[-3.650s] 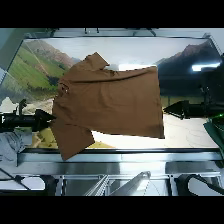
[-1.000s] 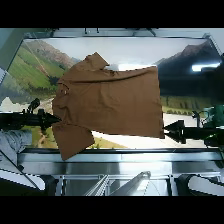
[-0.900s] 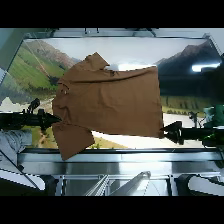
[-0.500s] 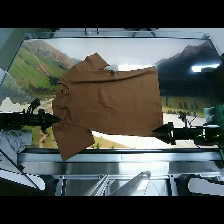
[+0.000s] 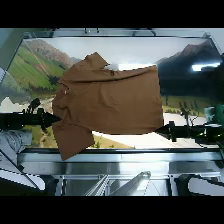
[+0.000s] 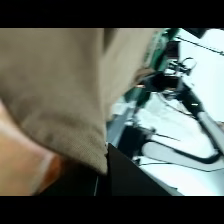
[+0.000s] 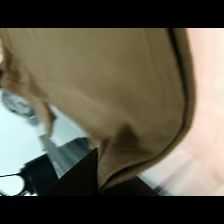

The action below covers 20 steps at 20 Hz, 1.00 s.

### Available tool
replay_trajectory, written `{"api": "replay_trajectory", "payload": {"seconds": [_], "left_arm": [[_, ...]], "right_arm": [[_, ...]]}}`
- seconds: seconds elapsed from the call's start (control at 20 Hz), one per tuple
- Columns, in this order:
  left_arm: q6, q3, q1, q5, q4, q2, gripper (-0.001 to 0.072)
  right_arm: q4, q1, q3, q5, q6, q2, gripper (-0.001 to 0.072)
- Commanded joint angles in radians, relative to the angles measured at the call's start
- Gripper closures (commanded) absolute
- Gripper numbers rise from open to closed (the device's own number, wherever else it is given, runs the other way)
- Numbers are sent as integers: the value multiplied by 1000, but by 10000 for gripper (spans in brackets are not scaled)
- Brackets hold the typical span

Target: Fold the shirts.

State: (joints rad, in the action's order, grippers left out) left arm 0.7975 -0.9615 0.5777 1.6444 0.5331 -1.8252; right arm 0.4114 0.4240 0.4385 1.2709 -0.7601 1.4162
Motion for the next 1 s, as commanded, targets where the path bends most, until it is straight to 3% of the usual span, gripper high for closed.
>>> {"api": "replay_trajectory", "payload": {"seconds": [0.0,0.15,0.2,0.3,0.55,0.65,0.8,0.95], "left_arm": [[-89,-2,-6,217,-358,83,686],[-39,-3,-34,219,-622,294,681],[16,-3,-45,219,-751,367,681],[39,-22,-73,217,-1027,555,680],[102,-376,-25,174,-1388,918,681],[206,-541,114,72,-1430,958,681],[366,-696,365,77,-1411,909,680],[395,-675,365,72,-1203,850,680]], "right_arm": [[-173,1,73,234,35,-183,695],[-309,12,294,220,26,-480,696],[-330,29,396,162,8,-573,696],[-309,78,599,33,2,-715,697],[-299,259,986,-142,2,-872,697],[-261,293,1134,-186,5,-860,698],[-137,293,1308,-207,-14,-797,697],[-182,292,1326,-122,-27,-713,697]]}}
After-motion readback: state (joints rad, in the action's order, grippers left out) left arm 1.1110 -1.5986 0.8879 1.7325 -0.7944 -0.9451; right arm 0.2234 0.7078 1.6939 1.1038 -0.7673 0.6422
